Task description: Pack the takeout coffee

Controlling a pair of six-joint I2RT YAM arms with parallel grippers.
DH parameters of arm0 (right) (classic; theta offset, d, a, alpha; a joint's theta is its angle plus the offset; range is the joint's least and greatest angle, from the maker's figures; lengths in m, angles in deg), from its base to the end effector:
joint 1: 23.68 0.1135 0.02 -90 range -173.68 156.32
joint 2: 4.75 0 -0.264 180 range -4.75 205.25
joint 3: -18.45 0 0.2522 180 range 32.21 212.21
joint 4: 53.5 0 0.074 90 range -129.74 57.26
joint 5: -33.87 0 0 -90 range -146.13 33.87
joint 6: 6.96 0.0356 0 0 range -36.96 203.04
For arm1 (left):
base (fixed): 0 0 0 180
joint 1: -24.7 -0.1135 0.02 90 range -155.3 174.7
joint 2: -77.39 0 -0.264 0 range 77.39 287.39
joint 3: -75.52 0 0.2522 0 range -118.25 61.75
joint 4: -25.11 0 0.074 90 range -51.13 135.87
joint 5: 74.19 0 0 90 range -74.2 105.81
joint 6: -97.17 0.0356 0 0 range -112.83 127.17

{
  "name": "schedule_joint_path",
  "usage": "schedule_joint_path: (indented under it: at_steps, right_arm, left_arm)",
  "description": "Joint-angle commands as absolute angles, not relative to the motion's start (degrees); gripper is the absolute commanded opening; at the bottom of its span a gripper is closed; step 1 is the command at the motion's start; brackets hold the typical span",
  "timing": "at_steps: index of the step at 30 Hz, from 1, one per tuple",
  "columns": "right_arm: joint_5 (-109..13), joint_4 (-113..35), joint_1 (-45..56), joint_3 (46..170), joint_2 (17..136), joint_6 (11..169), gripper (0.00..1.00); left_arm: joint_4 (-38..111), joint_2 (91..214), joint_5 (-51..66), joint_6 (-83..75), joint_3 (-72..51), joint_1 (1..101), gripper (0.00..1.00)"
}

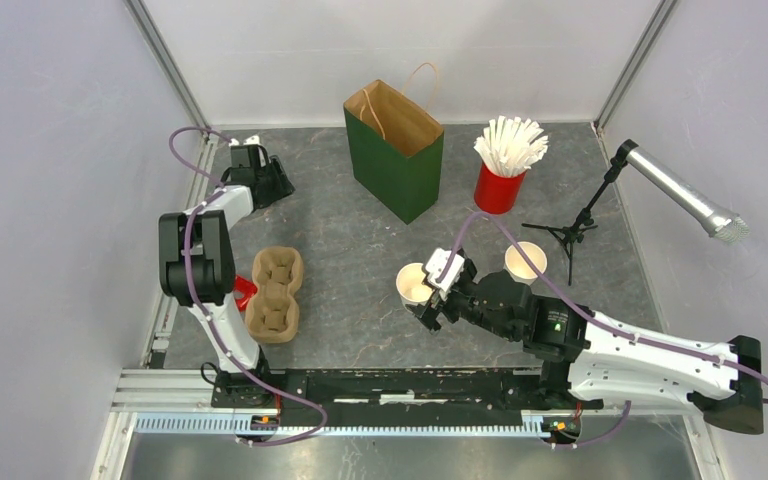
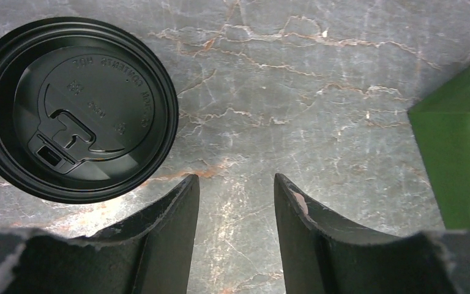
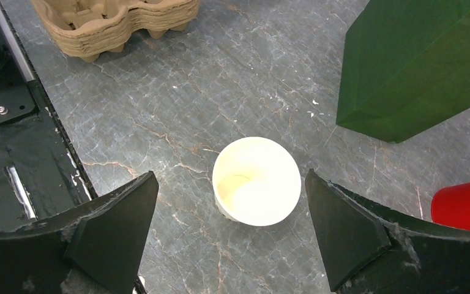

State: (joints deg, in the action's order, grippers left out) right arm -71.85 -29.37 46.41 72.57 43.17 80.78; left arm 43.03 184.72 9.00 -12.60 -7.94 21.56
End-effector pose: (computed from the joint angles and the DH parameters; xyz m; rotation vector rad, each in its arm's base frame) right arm 0.0761 0.1818 0.3033 -0.9674 1.6463 0.5535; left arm 0.4104 0.0183 0.1906 -0.3985 2.2760 -0.2854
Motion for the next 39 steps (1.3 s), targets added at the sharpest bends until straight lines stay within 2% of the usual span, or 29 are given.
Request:
schedule_joint_path:
  at_steps: [1, 13, 23, 31, 39]
  right_arm:
    - [-73.77, -30.7, 46.64, 72.12, 42.36, 79.24, 0.98]
    - [-75.02, -31.15, 46.59, 71.63, 44.32, 77.61, 0.98]
    - [-75.5, -30.93, 46.64, 71.59, 44.66, 77.42, 0.98]
    - [-75.87, -30.95, 46.64, 71.32, 44.75, 77.33, 0.98]
    - [-75.53, -31.22, 46.64, 71.41, 44.63, 77.25, 0.98]
  left_arm:
    - [41.03, 186.15, 11.17, -8.96, -10.42, 21.49, 0.55]
    - [35.27, 184.26, 17.13, -7.04, -7.68, 21.45, 0.52]
    - [38.52, 187.34, 19.58, -5.72, -11.02, 21.42, 0.52]
    - [38.51, 183.65, 18.88, -5.1, -11.68, 21.47, 0.53]
    - [42.38, 187.95, 21.57, -3.71, -13.49, 21.47, 0.53]
